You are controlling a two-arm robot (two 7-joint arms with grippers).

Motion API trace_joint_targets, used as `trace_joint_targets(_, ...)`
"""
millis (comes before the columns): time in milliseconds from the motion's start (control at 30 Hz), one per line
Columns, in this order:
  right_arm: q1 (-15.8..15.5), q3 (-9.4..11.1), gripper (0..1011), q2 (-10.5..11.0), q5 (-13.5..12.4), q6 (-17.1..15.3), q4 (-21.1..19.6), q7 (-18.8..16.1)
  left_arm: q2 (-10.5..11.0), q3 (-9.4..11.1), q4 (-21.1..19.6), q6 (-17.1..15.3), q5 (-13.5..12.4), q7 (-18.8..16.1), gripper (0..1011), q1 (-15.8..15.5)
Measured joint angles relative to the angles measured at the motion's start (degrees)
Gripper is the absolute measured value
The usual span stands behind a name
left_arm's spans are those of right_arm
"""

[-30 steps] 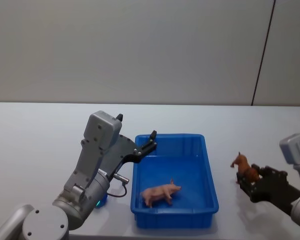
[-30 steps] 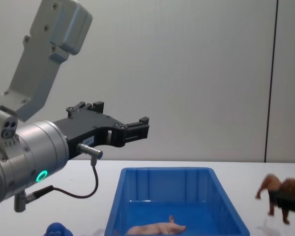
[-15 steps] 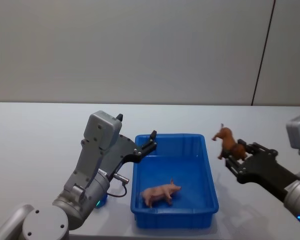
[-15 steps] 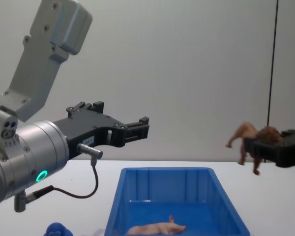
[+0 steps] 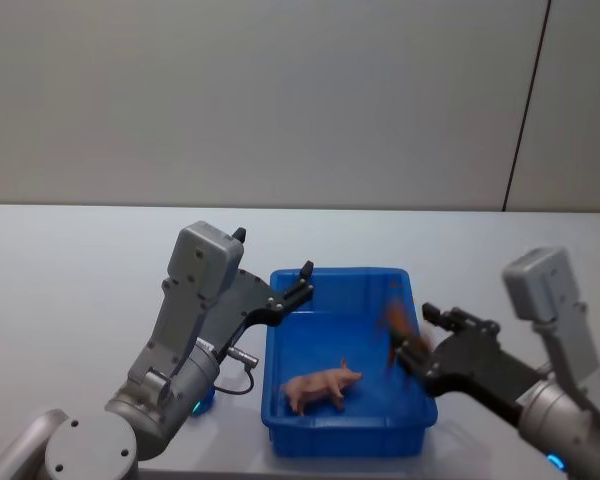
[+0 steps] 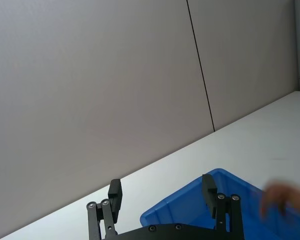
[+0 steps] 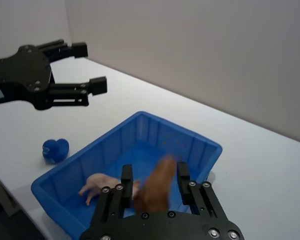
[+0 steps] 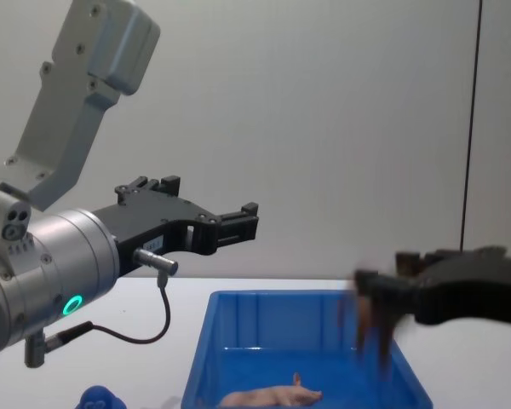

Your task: Pick up the two dolls from the table and place them into the box.

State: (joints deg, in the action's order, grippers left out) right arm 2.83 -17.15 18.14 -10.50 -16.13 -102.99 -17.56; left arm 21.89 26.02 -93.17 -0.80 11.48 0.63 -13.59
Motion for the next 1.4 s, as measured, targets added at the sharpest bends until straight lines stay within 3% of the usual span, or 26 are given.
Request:
trace_joint_targets(300,0.5,-1.8,777,-1.7,3.1,-1.2,2.1,0.1,0.0,0.0,0.0,0.0,0.0,0.0,1001,0.0)
trace_joint_targets(600,0.7,-1.5,1001,-1.7,2.7,0.3,3.1,0.5,0.0,0.0,0.0,0.0,0.0,0.0,1001,0.0)
trace_joint_targets(1033,1.6,1.9,1001,1.4,-1.6,4.4,5.4,-1.5,0.0,0.0,0.0,0.0,0.0,0.0,1001,0.0)
trace_joint_targets(1400,2.8,3.8,1001,3.1,-3.4,6.4,7.9,-3.8,0.0,0.0,0.0,-0.2,-0.1,0.1,1001,0.0)
